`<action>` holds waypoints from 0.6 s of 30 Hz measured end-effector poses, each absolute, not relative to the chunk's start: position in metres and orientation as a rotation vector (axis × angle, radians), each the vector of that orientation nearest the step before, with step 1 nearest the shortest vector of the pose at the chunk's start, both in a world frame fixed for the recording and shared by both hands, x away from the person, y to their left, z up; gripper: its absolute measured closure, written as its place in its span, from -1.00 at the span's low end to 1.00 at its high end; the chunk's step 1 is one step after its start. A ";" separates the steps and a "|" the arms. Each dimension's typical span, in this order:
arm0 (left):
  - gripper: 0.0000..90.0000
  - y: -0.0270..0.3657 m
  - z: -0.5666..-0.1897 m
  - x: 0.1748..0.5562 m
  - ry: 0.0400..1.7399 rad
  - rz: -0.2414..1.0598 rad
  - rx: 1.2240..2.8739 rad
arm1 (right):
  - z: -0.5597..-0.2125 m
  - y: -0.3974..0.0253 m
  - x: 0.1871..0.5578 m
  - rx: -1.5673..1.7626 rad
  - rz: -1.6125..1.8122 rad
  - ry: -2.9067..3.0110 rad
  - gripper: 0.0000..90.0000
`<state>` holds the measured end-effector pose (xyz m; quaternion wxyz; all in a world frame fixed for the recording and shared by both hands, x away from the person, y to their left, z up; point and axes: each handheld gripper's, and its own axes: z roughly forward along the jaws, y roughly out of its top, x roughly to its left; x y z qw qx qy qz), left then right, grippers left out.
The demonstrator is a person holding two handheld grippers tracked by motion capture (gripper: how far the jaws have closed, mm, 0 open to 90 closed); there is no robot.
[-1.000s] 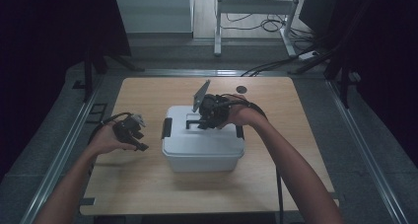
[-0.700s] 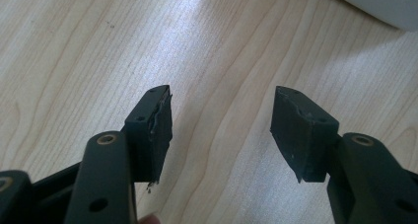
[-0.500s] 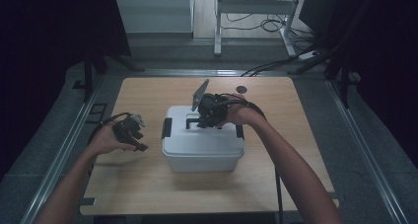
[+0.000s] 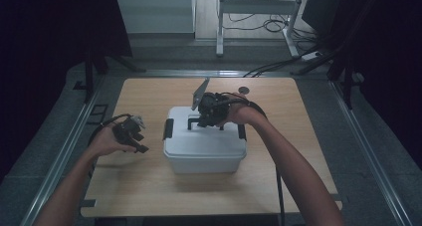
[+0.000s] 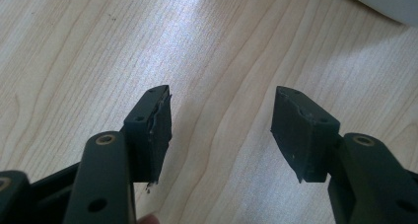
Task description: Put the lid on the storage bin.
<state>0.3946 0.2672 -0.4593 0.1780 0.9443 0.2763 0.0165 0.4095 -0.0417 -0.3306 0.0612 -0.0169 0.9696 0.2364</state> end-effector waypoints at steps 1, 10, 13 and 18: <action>-0.09 0.267 -0.459 0.395 0.782 0.043 2.672 | -0.329 -0.042 0.410 -0.057 0.716 2.933 0.80; -0.09 0.266 -0.460 0.395 0.782 0.035 2.672 | -0.326 -0.041 0.410 -0.062 0.731 2.922 0.79; -0.09 0.266 -0.461 0.395 0.782 0.033 2.669 | -0.327 -0.040 0.410 -0.059 0.731 2.918 0.78; -0.09 0.267 -0.462 0.395 0.779 0.027 2.668 | -0.331 -0.037 0.407 -0.065 0.729 2.925 0.78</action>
